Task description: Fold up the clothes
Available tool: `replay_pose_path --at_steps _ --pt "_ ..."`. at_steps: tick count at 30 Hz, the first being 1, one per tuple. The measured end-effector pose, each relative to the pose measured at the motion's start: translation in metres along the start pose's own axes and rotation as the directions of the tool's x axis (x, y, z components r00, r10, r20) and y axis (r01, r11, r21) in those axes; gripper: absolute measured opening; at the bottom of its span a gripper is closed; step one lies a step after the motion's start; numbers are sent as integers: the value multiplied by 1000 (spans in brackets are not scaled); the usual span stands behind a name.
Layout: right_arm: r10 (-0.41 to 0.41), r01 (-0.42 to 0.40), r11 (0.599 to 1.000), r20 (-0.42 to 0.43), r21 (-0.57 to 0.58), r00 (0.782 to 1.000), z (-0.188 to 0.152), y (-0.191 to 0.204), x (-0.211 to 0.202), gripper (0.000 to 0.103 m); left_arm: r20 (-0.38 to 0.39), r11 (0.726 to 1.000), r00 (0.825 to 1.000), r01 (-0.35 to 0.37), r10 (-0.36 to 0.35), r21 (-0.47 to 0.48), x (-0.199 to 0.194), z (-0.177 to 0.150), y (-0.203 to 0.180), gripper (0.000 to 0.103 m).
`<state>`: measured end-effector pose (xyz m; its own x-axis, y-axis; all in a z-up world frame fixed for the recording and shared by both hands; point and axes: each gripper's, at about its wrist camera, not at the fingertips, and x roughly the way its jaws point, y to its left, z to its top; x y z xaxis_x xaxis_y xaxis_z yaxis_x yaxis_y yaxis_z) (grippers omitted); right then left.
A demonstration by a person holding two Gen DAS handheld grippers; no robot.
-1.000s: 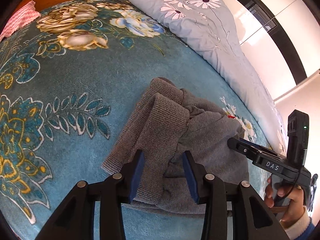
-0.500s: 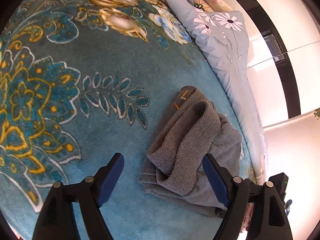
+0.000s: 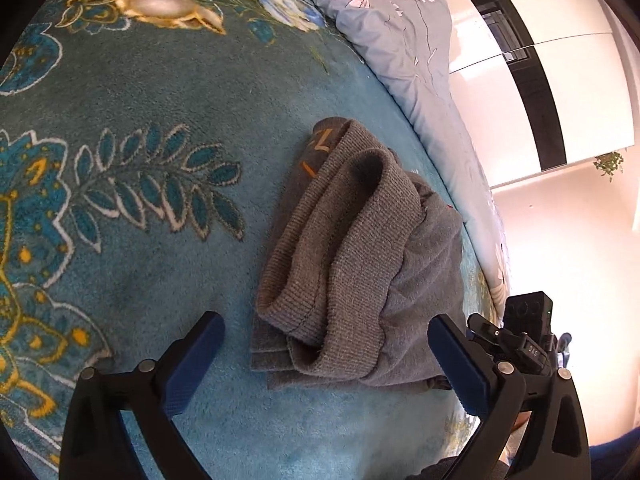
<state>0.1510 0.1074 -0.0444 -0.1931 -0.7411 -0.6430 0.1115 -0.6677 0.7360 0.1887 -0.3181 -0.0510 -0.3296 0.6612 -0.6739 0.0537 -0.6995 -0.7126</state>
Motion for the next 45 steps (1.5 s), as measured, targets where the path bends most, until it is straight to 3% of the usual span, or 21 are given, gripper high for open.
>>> replay_pose_path --at_steps 4,8,11,17,24,31,38,41,43,45 --pt "6 -5 1000 -14 14 1000 -8 -8 -7 59 -4 1000 1000 5 -5 21 -2 -4 0 103" --pt "-2 2 1000 -34 16 999 -17 -17 -13 59 2 997 998 55 -55 -45 -4 -2 9 103" --pt "36 -35 998 -12 50 999 -16 -24 -7 59 -3 993 996 89 -89 -75 0 3 11 103" --pt "97 -97 995 14 30 995 4 -14 19 62 -37 974 978 200 -205 -107 10 20 9 102" --pt "124 -124 992 16 36 992 13 -17 23 61 -39 971 973 221 -225 -91 9 22 11 100" --pt "145 -150 985 65 83 987 17 -20 25 60 -34 996 996 85 -87 -35 15 18 -9 97" --pt "98 -105 989 74 103 992 29 -7 39 61 16 992 995 -97 98 -80 7 10 -19 62" --pt "95 -104 984 73 142 993 28 -7 32 47 41 985 988 -145 149 -98 1 2 -30 48" --pt "102 -113 981 74 156 992 27 -4 26 31 56 979 982 -175 181 -101 -6 -2 -42 40" --pt "106 -116 981 70 157 992 27 1 18 28 69 976 978 -190 198 -104 -15 -7 -54 35"
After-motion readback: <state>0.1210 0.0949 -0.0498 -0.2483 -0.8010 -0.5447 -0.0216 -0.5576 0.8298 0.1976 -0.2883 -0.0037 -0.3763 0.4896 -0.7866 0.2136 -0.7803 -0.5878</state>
